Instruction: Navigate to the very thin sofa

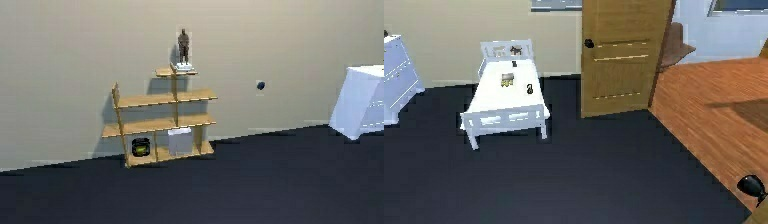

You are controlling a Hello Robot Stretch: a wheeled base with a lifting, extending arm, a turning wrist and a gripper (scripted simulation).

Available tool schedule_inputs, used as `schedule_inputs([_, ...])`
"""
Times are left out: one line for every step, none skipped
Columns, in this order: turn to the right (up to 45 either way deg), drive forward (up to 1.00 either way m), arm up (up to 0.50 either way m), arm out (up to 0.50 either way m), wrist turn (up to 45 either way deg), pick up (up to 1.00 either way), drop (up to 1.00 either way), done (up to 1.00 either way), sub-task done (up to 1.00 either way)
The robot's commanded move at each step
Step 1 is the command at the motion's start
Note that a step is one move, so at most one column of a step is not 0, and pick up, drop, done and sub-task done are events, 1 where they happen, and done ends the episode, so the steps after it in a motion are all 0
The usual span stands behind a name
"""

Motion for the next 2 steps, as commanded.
schedule_inputs([45.0,0.00,0.00,0.00,0.0,0.00,0.00,0.00,0.00])
schedule_inputs([27.0,0.00,0.00,0.00,0.0,0.00,0.00,0.00,0.00])
